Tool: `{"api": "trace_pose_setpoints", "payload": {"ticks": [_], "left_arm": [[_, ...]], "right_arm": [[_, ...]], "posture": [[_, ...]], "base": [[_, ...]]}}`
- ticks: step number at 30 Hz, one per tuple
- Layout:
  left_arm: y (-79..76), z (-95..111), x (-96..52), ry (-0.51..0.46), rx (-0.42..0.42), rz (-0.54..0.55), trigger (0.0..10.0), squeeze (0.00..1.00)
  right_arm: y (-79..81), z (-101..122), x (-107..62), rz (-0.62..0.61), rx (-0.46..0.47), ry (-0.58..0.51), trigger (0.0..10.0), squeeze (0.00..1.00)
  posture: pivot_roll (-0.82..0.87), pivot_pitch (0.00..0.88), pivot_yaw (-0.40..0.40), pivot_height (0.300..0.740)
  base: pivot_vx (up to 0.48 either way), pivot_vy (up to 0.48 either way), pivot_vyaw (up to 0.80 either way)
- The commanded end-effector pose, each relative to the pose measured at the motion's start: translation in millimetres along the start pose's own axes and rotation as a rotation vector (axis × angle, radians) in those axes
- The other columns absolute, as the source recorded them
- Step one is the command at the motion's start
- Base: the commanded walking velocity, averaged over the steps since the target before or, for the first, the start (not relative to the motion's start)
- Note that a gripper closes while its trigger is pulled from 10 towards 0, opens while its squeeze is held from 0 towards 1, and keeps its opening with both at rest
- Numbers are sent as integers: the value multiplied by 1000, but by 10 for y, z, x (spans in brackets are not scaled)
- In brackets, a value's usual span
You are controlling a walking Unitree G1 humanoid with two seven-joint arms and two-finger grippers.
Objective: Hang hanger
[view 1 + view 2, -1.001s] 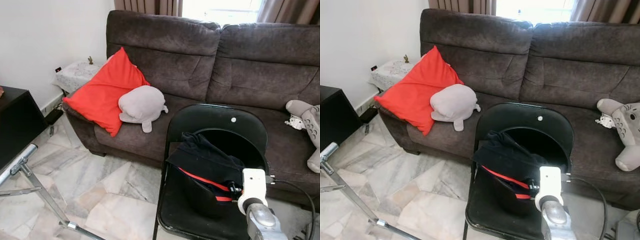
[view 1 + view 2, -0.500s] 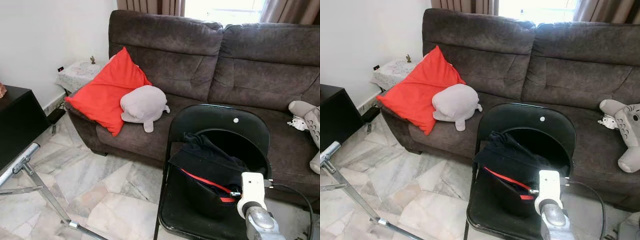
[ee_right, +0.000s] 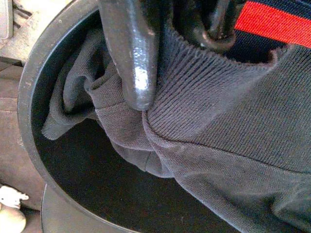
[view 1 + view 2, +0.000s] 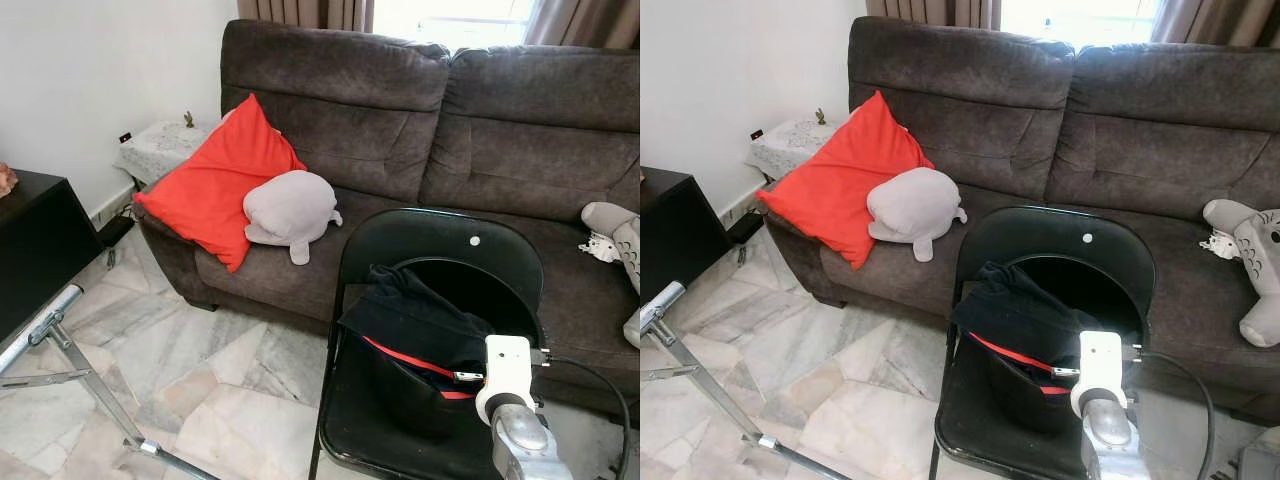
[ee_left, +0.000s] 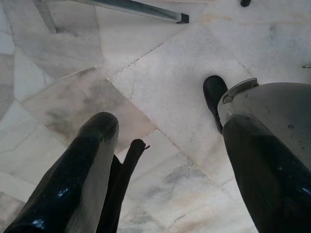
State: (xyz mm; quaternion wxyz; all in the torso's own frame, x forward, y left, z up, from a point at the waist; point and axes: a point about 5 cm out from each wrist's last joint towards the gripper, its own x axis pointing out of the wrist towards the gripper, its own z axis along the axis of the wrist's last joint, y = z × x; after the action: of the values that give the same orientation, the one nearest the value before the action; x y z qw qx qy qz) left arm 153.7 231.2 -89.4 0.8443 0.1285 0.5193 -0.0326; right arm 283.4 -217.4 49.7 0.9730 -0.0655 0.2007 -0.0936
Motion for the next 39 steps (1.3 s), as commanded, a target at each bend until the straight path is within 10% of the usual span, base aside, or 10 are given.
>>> {"api": "trace_pose_setpoints", "payload": {"ticks": [1, 39], "left_arm": [[33, -45, -8, 25, 22, 6, 10000, 0], [47, -12, -4, 17, -9, 19, 10000, 0]], "right_arm": [[3, 48, 13, -1, 0, -20, 0, 0], [229, 1064, -369, 88, -219, -531, 0, 0]], "posture": [[-10, 0, 59, 740], [-18, 0, 53, 740]], "base": [[0, 0, 0], [0, 0, 0]]}}
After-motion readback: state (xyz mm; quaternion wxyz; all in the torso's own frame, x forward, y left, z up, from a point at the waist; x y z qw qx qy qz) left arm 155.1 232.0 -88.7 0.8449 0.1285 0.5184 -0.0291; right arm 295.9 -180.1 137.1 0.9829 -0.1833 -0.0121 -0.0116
